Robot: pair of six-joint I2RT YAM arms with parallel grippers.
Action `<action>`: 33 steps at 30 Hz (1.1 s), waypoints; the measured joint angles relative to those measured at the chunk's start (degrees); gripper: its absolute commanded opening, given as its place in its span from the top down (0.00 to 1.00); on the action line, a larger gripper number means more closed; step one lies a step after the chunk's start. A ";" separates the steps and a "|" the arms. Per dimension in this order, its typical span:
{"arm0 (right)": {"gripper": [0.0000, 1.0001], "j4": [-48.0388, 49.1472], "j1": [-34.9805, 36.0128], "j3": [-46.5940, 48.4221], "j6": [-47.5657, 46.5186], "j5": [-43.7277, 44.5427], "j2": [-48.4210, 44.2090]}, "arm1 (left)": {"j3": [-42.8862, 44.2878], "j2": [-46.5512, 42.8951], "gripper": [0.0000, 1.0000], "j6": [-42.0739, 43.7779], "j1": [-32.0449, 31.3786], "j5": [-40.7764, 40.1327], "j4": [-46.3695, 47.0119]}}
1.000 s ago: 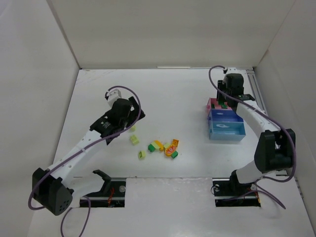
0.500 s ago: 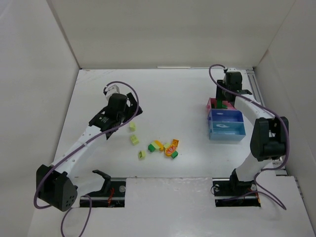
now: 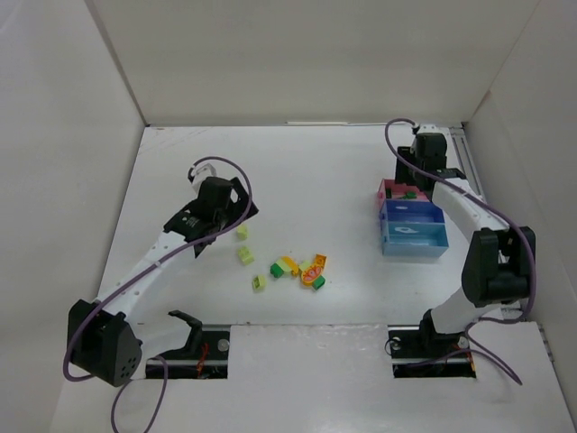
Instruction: Sort the legos into containers by color
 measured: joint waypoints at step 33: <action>0.37 -2.73 8.02 -3.67 0.37 1.20 -6.10 | -4.63 19.30 0.58 0.83 0.00 -6.23 9.14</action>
